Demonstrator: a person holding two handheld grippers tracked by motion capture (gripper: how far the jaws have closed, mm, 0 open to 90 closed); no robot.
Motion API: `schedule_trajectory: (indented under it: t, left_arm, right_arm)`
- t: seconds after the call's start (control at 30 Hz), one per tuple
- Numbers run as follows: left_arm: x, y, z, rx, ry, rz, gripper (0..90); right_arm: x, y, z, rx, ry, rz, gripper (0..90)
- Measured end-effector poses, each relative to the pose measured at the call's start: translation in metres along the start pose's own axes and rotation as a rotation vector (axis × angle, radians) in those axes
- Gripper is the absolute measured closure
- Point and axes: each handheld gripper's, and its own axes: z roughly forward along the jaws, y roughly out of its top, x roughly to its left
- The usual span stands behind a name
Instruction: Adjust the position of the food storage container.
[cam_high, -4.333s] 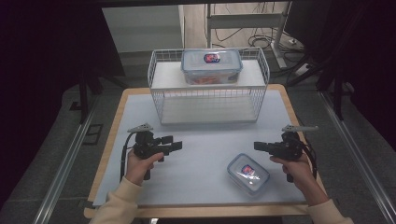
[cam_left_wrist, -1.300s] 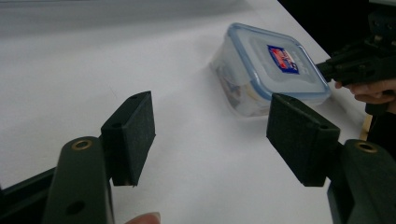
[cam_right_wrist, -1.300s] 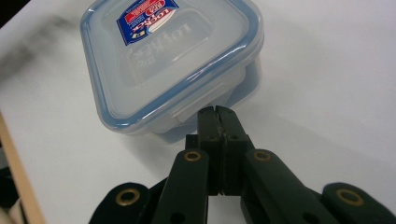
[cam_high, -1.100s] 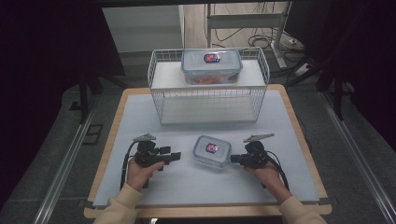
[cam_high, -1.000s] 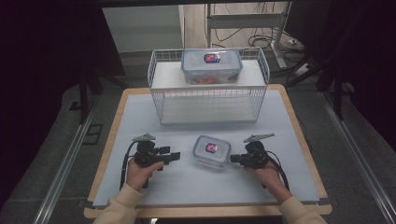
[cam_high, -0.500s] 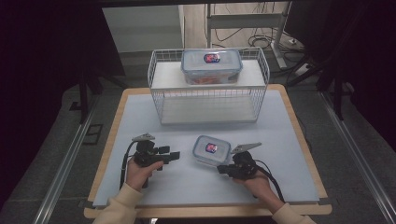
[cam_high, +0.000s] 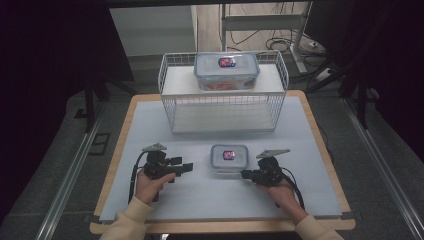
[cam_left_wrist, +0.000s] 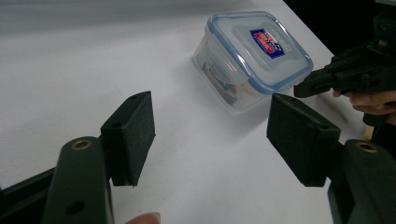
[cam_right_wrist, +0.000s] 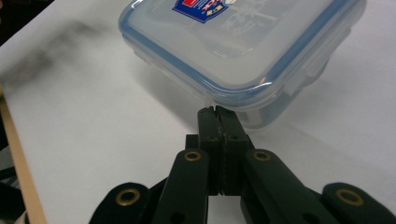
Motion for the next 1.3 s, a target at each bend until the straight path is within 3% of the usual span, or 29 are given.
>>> schedule_trajectory:
  t: [0.5, 0.7, 0.9, 1.3]
  left_arm:
    - [0.0, -0.001, 0.001, 0.003, 0.004, 0.002, 32.2]
    - [0.0, 0.0, 0.0, 0.0, 0.006, 0.002, 32.3]
    - [0.0, 0.0, 0.0, -0.001, 0.003, 0.002, 32.2]
    - [0.001, 0.0, 0.0, 0.001, 0.007, -0.001, 32.1]
  right_arm:
    - [-0.008, -0.002, -0.003, 0.002, -0.005, 0.031, 89.5]
    - [-0.012, -0.003, -0.015, -0.01, -0.041, 0.012, 89.5]
    - [-0.028, -0.004, -0.032, -0.042, -0.072, 0.057, 89.4]
    - [-0.038, -0.001, -0.042, -0.07, -0.071, 0.079, 89.4]
